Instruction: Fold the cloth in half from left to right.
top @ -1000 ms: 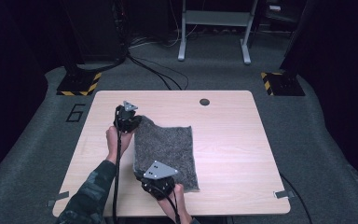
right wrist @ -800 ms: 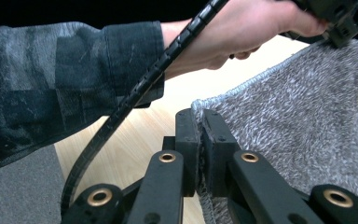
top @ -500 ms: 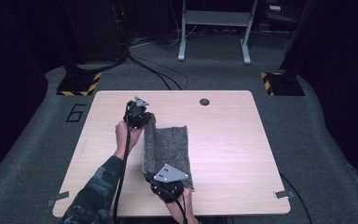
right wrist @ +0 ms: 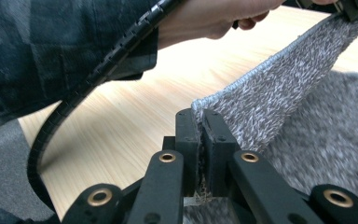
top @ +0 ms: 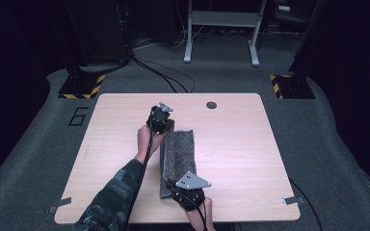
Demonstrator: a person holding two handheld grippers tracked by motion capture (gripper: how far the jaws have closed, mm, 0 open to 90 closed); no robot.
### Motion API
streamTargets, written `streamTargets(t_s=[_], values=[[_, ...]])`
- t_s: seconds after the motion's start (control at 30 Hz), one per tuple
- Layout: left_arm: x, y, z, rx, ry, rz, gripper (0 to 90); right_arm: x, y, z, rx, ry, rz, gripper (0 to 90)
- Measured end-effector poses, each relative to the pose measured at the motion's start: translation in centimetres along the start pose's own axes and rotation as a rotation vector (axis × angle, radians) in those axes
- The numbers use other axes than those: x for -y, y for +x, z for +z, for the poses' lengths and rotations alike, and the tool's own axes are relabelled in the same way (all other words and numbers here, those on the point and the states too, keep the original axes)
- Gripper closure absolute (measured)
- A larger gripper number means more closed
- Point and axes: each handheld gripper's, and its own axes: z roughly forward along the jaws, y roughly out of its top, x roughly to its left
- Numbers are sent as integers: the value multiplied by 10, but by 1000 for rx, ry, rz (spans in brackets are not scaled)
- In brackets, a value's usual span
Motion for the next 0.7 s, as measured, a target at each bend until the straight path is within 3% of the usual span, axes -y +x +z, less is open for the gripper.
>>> streamTargets(t_s=[0.23, 0.43, 0.7], values=[[-2, -12, 16, 16, 20, 9, 870, 11, -13, -4, 22, 30, 20, 859], [-1, -14, 29, 34, 37, -2, 869, 22, -24, -10, 49, 57, 31, 857], [-1, -24, 43, 52, 46, -14, 861, 34, -36, -17, 68, 73, 84, 854]])
